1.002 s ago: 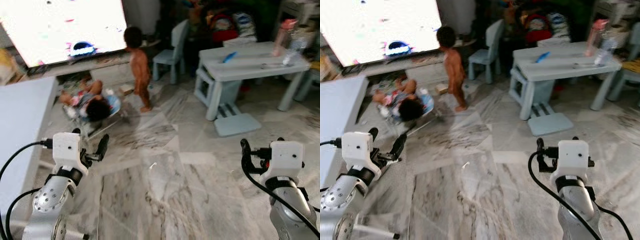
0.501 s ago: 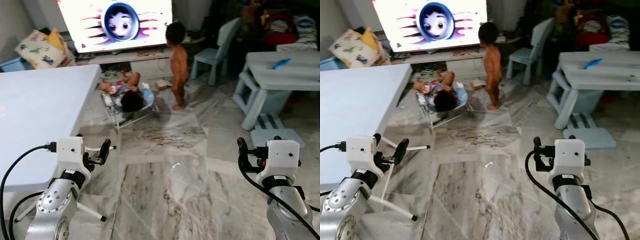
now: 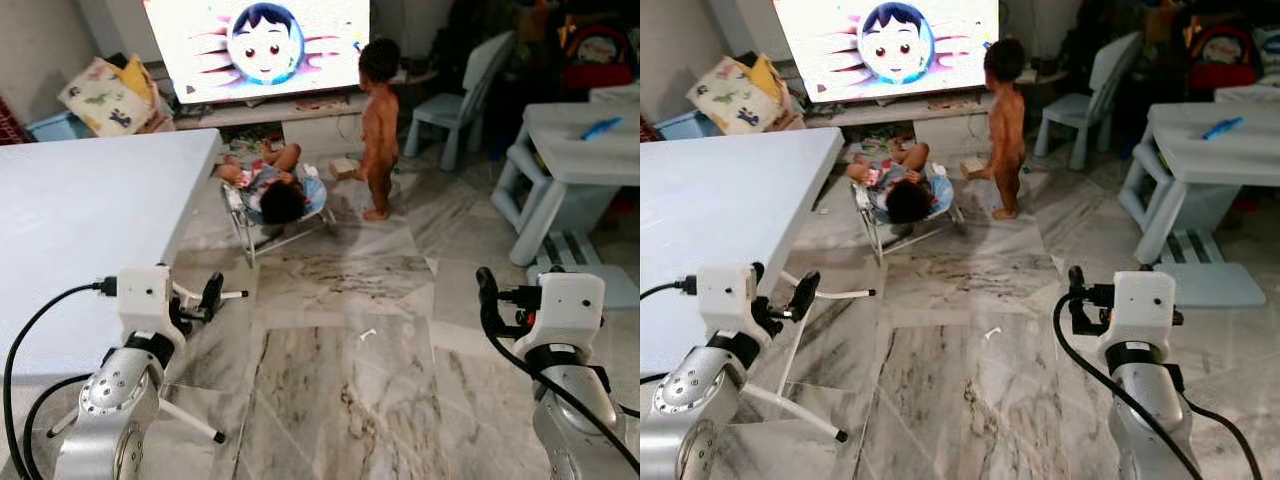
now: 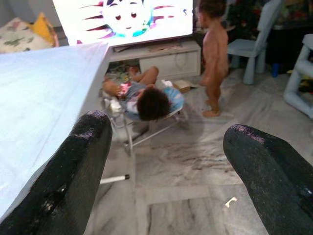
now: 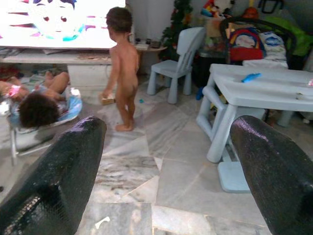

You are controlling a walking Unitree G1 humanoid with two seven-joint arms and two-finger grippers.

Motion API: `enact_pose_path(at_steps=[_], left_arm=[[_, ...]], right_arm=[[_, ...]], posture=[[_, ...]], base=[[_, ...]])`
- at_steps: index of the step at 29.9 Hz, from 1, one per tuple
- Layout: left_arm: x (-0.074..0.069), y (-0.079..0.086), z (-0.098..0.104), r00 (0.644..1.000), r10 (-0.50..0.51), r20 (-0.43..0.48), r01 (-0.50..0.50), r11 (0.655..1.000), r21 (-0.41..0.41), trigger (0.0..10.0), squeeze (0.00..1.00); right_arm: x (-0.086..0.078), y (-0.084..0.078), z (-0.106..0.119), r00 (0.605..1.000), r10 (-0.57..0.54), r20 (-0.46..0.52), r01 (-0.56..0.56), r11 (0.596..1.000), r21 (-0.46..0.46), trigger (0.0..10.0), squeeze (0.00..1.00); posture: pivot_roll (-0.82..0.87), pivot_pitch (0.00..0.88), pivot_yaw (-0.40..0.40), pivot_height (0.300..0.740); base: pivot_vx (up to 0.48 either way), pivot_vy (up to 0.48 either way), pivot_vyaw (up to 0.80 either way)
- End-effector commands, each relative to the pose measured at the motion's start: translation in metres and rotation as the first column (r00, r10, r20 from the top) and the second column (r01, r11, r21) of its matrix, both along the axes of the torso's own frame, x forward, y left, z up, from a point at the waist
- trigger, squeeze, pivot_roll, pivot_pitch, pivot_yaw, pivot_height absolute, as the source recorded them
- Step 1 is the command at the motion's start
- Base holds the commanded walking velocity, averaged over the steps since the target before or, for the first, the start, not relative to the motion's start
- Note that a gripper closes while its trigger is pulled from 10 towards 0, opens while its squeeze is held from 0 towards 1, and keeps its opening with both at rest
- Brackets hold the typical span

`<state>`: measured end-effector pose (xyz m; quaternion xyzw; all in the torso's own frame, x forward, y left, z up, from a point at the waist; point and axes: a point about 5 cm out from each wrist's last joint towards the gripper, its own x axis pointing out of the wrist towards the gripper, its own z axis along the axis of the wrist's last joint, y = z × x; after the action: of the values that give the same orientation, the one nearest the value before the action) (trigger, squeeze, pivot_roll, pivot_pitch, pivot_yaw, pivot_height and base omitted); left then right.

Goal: Hang keys on a hook

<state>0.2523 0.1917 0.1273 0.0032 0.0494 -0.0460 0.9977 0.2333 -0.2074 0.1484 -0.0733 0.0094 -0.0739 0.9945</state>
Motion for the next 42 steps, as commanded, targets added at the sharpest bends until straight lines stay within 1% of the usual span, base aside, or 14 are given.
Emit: enact_pose_path(at_steps=[1,6,8,11,14,18,26,27,29,30,33,35,39,42], left_arm=[[0.001,0.004,-0.002,1.000,0.012,-0.019,-0.012,1.000,0.021,10.0,0.00],[0.003,0.004,-0.003,1.000,0.014,-0.024,-0.013,1.000,0.024,10.0,0.00],[0.004,0.004,-0.003,0.999,0.016,-0.030,-0.015,1.000,0.025,10.0,0.00],[0.004,0.004,-0.003,0.999,0.014,-0.030,-0.013,1.000,0.028,10.0,0.00],[0.005,0.002,-0.002,1.000,0.005,-0.027,-0.004,0.999,0.032,10.0,0.00],[0.006,0.002,-0.002,1.000,0.005,-0.030,-0.004,0.999,0.035,10.0,0.00],[0.006,0.002,-0.003,0.999,0.013,-0.030,-0.012,0.999,0.041,10.0,0.00],[0.006,0.001,-0.003,1.000,0.018,-0.024,-0.017,0.999,0.034,10.0,0.00],[0.007,-0.001,-0.003,1.000,0.022,-0.009,-0.021,0.999,0.029,10.0,0.00],[0.010,-0.004,-0.002,1.000,0.022,0.005,-0.023,0.999,0.026,10.0,0.00],[0.014,-0.006,0.000,0.999,0.036,0.021,-0.036,0.999,0.011,10.0,0.00],[0.016,-0.006,0.000,0.998,0.056,0.031,-0.056,0.998,-0.001,10.0,0.00],[0.017,-0.004,-0.001,0.996,0.078,0.037,-0.078,0.997,-0.014,10.0,0.00],[0.019,-0.003,-0.001,0.995,0.091,0.045,-0.090,0.996,-0.019,10.0,0.00]], right_arm=[[0.002,0.002,0.000,1.000,0.002,-0.006,-0.002,1.000,0.024,10.0,0.00],[0.003,-0.003,0.001,0.999,-0.033,-0.005,0.033,0.999,0.026,10.0,0.00],[0.005,-0.005,0.002,0.998,-0.056,-0.001,0.056,0.998,-0.024,10.0,0.00],[0.007,-0.005,0.002,0.999,-0.053,0.000,0.053,0.998,-0.040,10.0,0.00],[0.012,-0.005,0.004,0.998,-0.060,0.008,0.060,0.995,-0.083,10.0,0.00],[0.013,-0.004,0.002,0.999,-0.046,0.011,0.046,0.998,-0.052,10.0,0.00],[0.015,-0.001,0.002,1.000,-0.023,0.006,0.024,0.989,-0.148,10.0,0.00],[0.015,0.000,0.001,1.000,-0.023,-0.002,0.022,0.989,-0.144,10.0,0.00],[0.016,0.000,0.001,1.000,-0.017,-0.022,0.013,0.988,-0.156,10.0,0.00],[0.018,0.002,0.001,0.999,0.016,-0.033,-0.020,0.991,-0.133,10.0,0.00],[0.022,0.003,0.003,0.999,0.028,-0.032,-0.032,0.990,-0.135,10.0,0.00],[0.027,0.006,0.006,0.997,0.066,-0.027,-0.070,0.988,-0.139,10.0,0.00],[0.032,0.007,0.008,0.996,0.087,-0.027,-0.090,0.986,-0.139,10.0,0.00],[0.036,0.012,0.011,0.991,0.129,-0.024,-0.131,0.983,-0.129,10.0,0.00]], posture=[[-0.06,0.000,0.102,0.740],[-0.06,0.000,0.105,0.740],[-0.06,0.000,0.103,0.740],[-0.06,0.000,0.104,0.740],[-0.06,0.000,0.106,0.740],[-0.06,0.000,0.106,0.740],[-0.05,0.000,0.106,0.740],[-0.06,0.000,0.098,0.740],[-0.06,0.000,0.088,0.740],[-0.06,0.000,0.073,0.740],[-0.06,0.000,0.051,0.740],[-0.06,0.000,0.032,0.740],[-0.07,0.000,0.004,0.740],[-0.06,0.000,-0.014,0.740]], base=[[0.000,0.405,0.00],[0.000,0.463,0.00],[0.000,0.476,0.00],[0.000,0.476,0.00],[0.000,0.476,0.00],[0.000,0.476,0.00],[0.000,0.476,0.00],[0.000,0.398,0.00],[0.000,0.148,0.00],[0.000,0.000,0.00],[0.000,0.000,0.00],[0.000,0.000,0.00],[0.000,0.000,0.00],[0.000,0.000,0.00]])
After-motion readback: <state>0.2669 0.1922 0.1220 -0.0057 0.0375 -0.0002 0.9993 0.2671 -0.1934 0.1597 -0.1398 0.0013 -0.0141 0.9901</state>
